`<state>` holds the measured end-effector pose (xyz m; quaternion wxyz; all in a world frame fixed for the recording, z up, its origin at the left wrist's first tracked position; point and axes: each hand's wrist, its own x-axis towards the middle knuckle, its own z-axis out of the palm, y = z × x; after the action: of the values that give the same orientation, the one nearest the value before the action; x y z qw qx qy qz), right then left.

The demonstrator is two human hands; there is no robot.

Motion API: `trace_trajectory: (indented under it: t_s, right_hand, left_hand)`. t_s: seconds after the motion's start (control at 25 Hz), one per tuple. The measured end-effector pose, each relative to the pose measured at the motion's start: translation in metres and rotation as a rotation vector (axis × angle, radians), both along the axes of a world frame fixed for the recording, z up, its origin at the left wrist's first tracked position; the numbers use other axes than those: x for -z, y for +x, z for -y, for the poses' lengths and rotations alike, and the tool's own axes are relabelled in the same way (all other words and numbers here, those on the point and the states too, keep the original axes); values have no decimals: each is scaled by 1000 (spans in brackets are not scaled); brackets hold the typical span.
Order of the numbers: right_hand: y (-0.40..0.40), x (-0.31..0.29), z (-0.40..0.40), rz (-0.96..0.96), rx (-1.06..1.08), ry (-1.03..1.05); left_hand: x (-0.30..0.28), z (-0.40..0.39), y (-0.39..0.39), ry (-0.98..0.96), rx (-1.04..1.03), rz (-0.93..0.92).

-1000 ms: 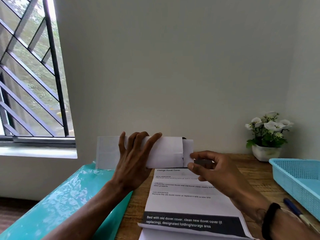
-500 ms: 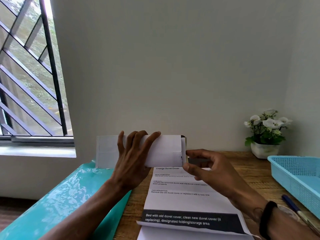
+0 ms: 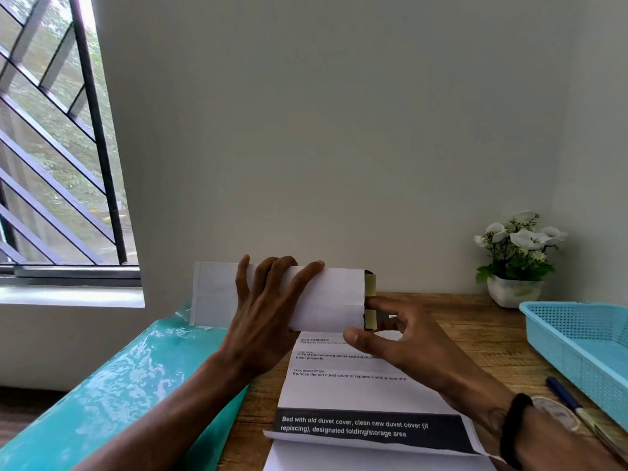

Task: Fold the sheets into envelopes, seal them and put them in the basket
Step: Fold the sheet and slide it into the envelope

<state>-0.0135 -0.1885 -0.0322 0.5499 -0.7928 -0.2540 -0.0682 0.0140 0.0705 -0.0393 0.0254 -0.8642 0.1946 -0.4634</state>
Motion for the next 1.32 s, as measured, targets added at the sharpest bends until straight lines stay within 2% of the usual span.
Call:
trace_trajectory:
  t_s: [0.44, 0.56, 0.72, 0.8, 0.92, 1.0, 1.12, 1.2, 1.32]
  right_hand:
    - [0, 8, -4, -82, -19, -14]
    - [3, 7, -5, -96, -1, 146]
    - [7, 1, 1, -208, -9, 509]
    - [15, -3, 7, -277, 10, 665]
    - [28, -4, 21, -351, 66, 829]
    - [34, -1, 25, -391, 90, 858]
    - [40, 3, 27, -436, 145, 844]
    - [40, 4, 26, -467, 180, 859]
    - [38, 8, 21, -511, 181, 816]
  left_hand:
    - [2, 15, -3, 65, 6, 50]
    - [1, 18, -4, 67, -6, 55]
    - [-10, 24, -19, 44, 60, 101]
    - [-19, 26, -29, 1, 73, 60]
    - [-24, 32, -35, -251, 83, -135]
    - [-22, 32, -27, -408, 63, -272]
    - [-17, 23, -15, -437, 57, -442]
    - [-19, 21, -17, -590, 181, -701]
    - [-22, 30, -26, -986, 421, -1153]
